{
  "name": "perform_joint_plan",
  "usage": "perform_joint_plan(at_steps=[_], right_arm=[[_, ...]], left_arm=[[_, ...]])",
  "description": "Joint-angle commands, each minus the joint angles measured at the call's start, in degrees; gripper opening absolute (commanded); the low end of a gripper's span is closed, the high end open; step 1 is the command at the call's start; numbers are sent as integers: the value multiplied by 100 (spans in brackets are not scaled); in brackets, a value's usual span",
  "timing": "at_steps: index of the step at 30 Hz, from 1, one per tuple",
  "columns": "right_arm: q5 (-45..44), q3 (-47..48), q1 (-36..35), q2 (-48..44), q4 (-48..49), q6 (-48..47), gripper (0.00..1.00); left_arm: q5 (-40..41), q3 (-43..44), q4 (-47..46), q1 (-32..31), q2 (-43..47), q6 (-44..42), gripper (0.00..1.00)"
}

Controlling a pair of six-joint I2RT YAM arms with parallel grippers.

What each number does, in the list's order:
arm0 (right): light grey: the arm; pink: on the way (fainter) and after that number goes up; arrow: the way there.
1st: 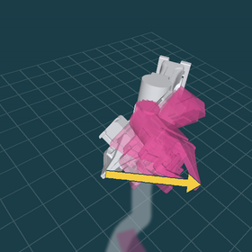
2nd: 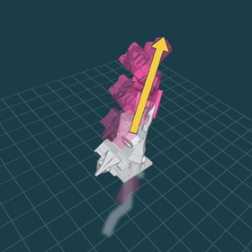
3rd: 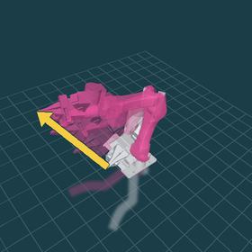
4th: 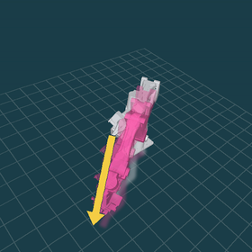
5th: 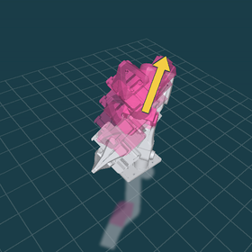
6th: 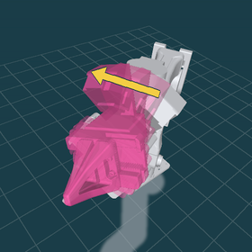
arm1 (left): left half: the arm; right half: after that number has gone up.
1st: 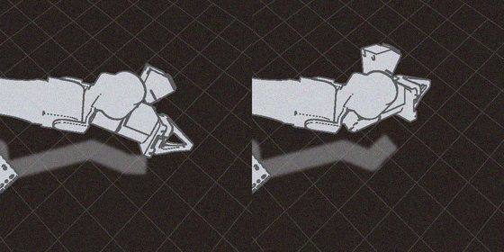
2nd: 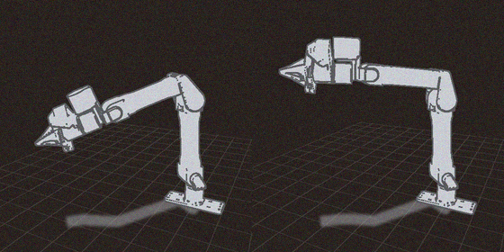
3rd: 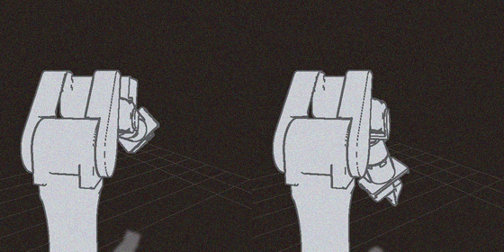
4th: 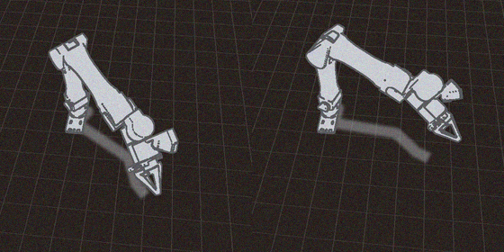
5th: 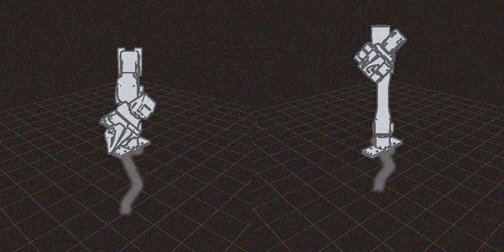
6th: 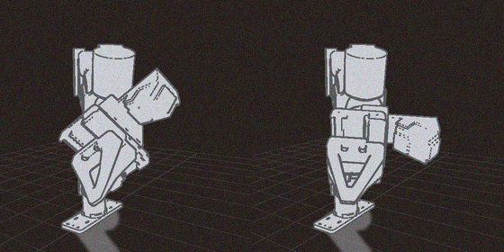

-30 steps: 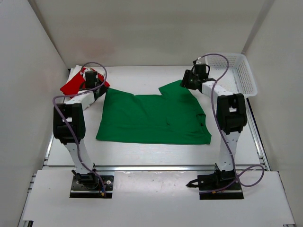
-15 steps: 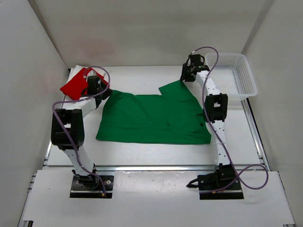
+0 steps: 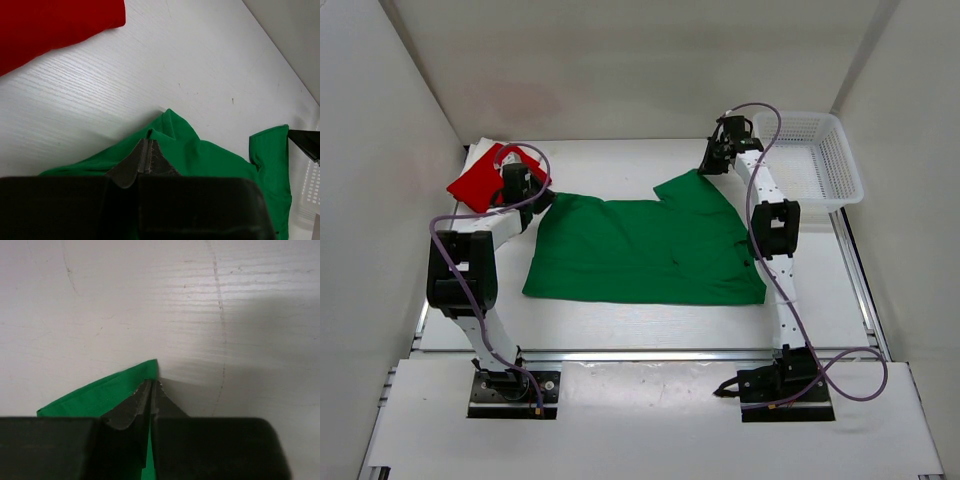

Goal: Fold and stack the t-shirts
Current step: Grap the side of the flattened tshirt furthest away from the robot with both arms, then fold the other side of the tshirt into a rectangle

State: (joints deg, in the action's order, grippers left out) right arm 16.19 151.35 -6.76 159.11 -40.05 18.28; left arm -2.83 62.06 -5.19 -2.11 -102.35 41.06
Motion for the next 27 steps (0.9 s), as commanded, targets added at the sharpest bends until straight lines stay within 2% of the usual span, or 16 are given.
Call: perform_joint_plan(at_steps=[1,10,12,15,18,21,24,27], right_arm=[[-53,885,-27,68,-221,70,0],[-89,1037,17,-845,-1583,-412,0],[-20,941,96,-1301,-1786,-510,0],[358,90,377,-2109,-1716,-624,0],[236,-999,430,-2900,-1550,-791,0],[70,-2598,273,-3760,-946,-888,0],[77,-4967,289,-4841,142,-686,0],[95,-6280,378,-5703,786,-396,0]], left_arm=[[-130,-71,-148,53,460,25,0],[-437,-572,-342,193,909,201,0],[-517,-686,-395,211,997,262,0],[-710,-730,-281,483,997,289,0],[-824,-608,-131,606,927,279,0],[-964,-555,44,720,857,280,0],[-1158,-669,80,756,935,271,0],[-1193,-871,89,729,1172,245,0]])
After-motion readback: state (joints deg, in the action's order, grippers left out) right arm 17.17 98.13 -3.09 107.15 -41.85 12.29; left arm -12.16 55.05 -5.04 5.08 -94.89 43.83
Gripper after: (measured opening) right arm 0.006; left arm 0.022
